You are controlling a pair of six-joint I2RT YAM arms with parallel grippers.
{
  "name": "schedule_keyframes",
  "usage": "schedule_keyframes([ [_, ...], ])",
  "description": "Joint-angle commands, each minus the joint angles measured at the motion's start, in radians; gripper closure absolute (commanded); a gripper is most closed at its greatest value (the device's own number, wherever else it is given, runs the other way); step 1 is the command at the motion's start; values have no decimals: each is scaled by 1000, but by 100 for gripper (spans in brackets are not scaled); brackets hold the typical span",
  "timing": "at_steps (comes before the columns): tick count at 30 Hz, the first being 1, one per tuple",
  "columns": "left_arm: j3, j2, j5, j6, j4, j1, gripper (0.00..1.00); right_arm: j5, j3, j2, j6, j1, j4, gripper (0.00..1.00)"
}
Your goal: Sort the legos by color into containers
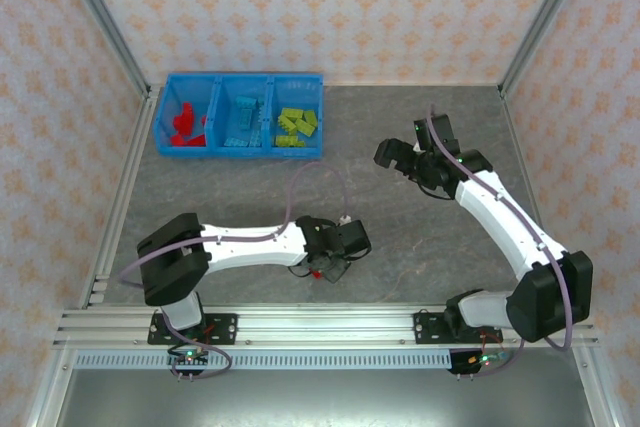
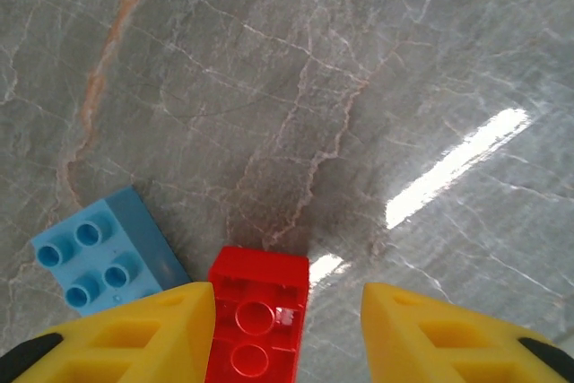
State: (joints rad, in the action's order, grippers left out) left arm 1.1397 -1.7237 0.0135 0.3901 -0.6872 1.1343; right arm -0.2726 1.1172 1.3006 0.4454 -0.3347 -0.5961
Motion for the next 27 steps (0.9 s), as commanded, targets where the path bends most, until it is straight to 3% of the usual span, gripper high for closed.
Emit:
schedule_keyframes([
  [1,34,-42,91,-23,-55,-7,53,-23,-25,-17,8,0,23,1],
  [6,15,-59,119,-21,-42,-8,53,-42,-39,-11,16,-1,41,1],
  [14,-37,-90,73,-5,14,-8,57,-53,-33,-8,15,-1,33,1],
  [20,-42,-102,30,11,29,-8,70,-60,-33,-8,12,0,21,1],
  [27,-91,-14,-35,51,103,-57,73,-78,-34,-8,17,0,24,1],
])
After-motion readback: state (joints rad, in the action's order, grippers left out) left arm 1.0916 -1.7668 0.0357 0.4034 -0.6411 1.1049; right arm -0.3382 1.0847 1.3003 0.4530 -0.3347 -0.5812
